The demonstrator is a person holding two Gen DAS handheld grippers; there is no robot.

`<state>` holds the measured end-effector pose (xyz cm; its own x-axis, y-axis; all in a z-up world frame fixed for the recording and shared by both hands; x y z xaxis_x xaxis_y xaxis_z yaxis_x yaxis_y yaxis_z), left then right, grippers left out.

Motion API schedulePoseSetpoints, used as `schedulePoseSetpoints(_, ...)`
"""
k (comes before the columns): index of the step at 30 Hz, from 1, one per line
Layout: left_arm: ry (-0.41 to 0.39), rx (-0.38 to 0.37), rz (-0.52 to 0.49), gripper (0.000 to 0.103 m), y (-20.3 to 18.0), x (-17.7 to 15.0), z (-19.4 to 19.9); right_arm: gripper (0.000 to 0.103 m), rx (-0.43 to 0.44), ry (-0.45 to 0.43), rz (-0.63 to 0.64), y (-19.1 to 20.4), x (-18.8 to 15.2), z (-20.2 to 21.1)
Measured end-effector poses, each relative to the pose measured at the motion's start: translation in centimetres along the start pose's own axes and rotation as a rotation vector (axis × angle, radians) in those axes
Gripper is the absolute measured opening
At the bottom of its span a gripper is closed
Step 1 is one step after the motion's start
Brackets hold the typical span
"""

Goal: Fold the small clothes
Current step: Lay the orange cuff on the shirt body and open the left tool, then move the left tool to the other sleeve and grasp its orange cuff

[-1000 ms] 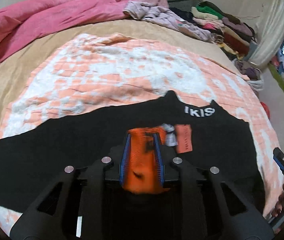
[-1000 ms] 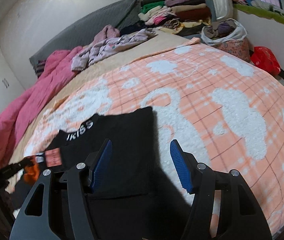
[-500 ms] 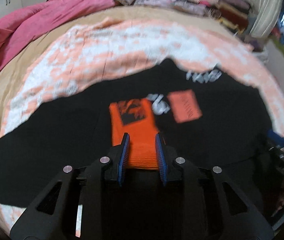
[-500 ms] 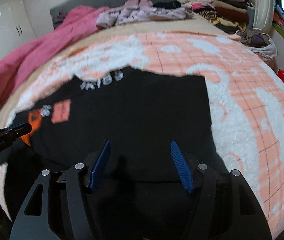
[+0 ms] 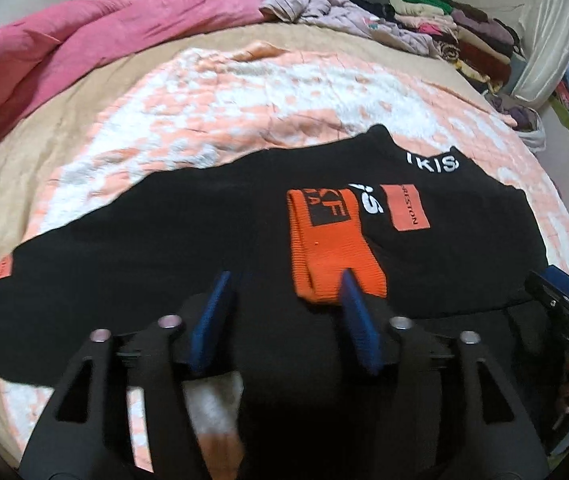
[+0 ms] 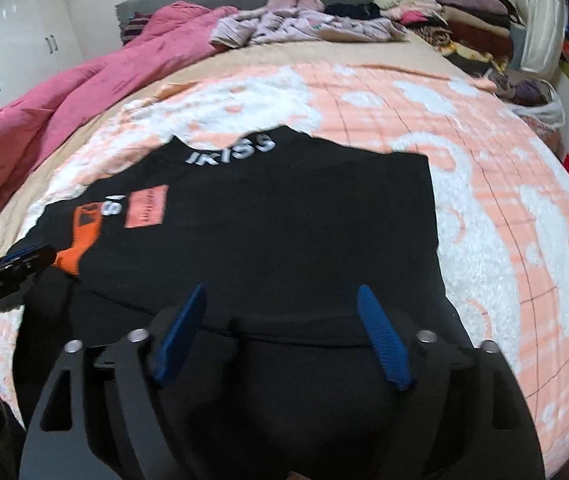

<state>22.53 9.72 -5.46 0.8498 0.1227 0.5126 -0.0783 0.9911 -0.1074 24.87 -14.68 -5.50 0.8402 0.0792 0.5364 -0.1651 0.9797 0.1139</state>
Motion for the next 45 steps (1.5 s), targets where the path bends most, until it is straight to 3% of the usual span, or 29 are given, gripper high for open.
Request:
schedulePoseSetpoints(2,-0.010,0.009,0.005,0.070,0.4,0.0,0.6,0.085,0.015,-0.019,0.018,0.9,0.2,0.8)
schedulePoseSetpoints(4,-0.021,0.025,0.013,0.071,1.1,-0.1,1.2,0.095,0.018,-0.028,0.037,1.8,0.4,1.4)
schedulePoseSetpoints(6,-0.031,0.043,0.024,0.090,1.9,-0.2,1.8,0.095,0.021,-0.046,0.052,2.7,0.6,2.0)
schedulePoseSetpoints(17,-0.076,0.111,0.107,0.093,7.4,-1.0,4.3,0.098,0.077,-0.087,0.156,8.9,1.2,3.6)
schedulePoseSetpoints(37,-0.077,0.266,0.412,0.093,23.1,-5.8,7.0,0.098,0.209,-0.080,0.381,22.0,1.4,2.6)
schedulePoseSetpoints(41,-0.048,0.261,0.461,0.093,25.1,-7.5,7.0,0.098,0.221,-0.077,0.410,23.6,1.2,2.5)
schedulePoseSetpoints(45,-0.022,0.210,0.518,0.093,26.5,-9.5,6.8,0.098,0.228,-0.071,0.433,24.7,0.8,2.3)
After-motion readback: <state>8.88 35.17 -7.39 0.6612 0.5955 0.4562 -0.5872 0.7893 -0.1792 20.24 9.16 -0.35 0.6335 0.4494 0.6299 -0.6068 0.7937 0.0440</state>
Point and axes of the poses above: each gripper's, at about its wrist camera, not at the fingertips, and z roughly against the way its jaws point, y to its left, x to its top, the point moved 6 cm from there along -z, roughly the way its jaws point, and after that the axes turned 4 degrees about y, right-handed, at the moved point
